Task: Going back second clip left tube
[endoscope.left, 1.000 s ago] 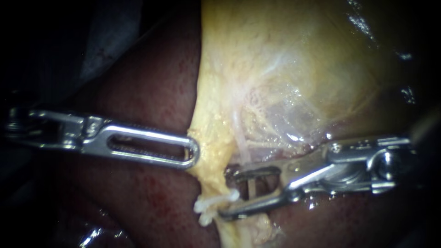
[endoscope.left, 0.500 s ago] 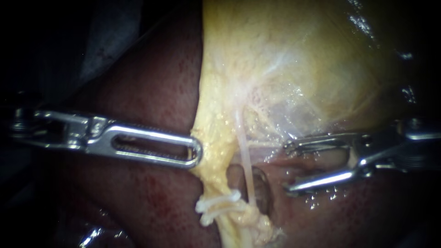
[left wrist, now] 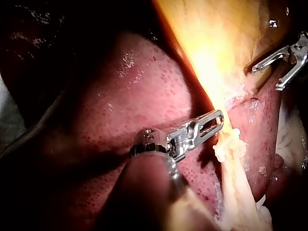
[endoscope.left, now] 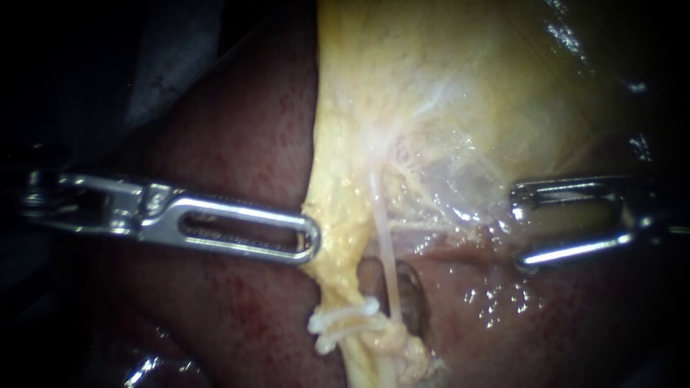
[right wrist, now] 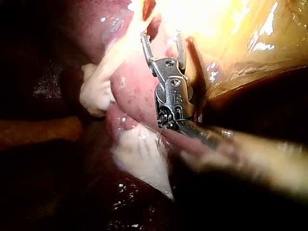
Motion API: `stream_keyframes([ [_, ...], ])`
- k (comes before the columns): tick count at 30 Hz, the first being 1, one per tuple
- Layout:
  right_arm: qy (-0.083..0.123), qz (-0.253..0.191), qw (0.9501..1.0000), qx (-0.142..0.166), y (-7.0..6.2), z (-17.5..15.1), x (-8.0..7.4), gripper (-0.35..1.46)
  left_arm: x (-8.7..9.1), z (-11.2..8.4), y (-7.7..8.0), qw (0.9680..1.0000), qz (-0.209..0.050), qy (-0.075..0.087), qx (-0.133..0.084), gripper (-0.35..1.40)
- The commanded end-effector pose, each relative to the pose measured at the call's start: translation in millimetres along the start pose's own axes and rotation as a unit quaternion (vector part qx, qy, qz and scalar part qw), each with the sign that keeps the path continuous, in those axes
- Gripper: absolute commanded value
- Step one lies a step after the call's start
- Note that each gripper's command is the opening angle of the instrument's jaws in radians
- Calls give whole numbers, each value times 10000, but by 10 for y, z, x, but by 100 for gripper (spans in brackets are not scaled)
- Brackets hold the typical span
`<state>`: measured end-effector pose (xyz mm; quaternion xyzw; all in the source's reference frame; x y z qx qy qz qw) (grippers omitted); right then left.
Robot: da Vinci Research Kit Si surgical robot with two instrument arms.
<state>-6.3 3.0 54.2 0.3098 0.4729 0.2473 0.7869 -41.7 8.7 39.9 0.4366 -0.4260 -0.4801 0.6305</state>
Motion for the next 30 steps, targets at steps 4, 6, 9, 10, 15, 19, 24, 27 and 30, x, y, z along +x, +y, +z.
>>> stream_keyframes([
  [4,13,16,10000,-4,-3,5,0,55,-1,1,0,10000,0,-4,-4,-35],
  [6,14,16,10000,-4,-3,5,0,55,-1,3,1,10000,1,-7,-8,-35],
  [9,14,16,10000,-5,-3,5,0,55,1,11,6,10000,14,-2,-15,-35],
  [10,14,16,10000,-4,-3,5,0,55,2,15,8,10000,21,4,-16,-35],
  [15,14,16,10000,-4,-4,5,0,55,7,37,18,10000,54,26,-28,-35],
  [19,14,17,10000,-4,-5,5,0,55,11,57,26,9999,83,42,-42,-35],
  [24,14,17,10000,-5,-5,5,0,55,13,73,32,9999,106,71,-42,-35],
  [27,14,17,10000,-5,-5,5,0,55,14,74,34,9999,111,72,-45,-35],
  [30,14,16,10000,-4,-5,5,0,55,12,73,36,9999,112,77,-40,-35],
])
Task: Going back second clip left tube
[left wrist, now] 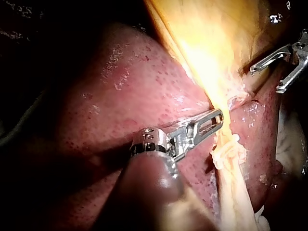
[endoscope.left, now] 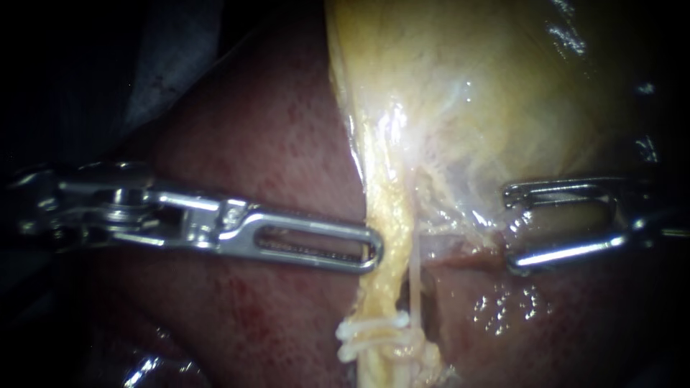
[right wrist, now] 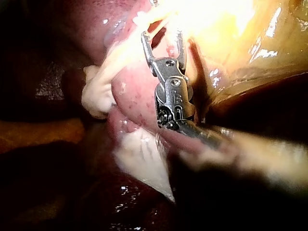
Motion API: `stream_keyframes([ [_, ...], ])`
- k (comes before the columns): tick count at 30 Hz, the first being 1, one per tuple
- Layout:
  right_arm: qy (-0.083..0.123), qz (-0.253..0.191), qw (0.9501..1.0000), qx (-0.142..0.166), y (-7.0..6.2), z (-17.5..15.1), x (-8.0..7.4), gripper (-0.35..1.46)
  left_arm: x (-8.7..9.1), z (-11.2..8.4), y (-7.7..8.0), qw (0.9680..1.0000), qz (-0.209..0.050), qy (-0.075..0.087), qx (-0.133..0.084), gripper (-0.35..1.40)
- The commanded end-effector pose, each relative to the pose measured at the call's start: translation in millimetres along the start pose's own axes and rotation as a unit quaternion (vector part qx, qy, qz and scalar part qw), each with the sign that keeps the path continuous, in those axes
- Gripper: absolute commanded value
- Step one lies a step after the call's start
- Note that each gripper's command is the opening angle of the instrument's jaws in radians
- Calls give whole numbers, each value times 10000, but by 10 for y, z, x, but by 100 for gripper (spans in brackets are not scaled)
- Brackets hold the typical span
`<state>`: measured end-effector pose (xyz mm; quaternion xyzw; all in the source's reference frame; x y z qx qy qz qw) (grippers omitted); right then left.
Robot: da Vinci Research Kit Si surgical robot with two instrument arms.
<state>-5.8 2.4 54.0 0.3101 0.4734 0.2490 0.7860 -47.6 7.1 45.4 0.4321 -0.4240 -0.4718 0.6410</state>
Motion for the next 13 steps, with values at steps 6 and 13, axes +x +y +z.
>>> stream_keyframes([
  [6,1,0,10000,-2,-1,0,0,55,-1,-2,3,10000,2,11,13,-35],
  [13,0,0,10000,-1,-5,0,-1,55,-1,-2,2,10000,1,12,14,-35],
])
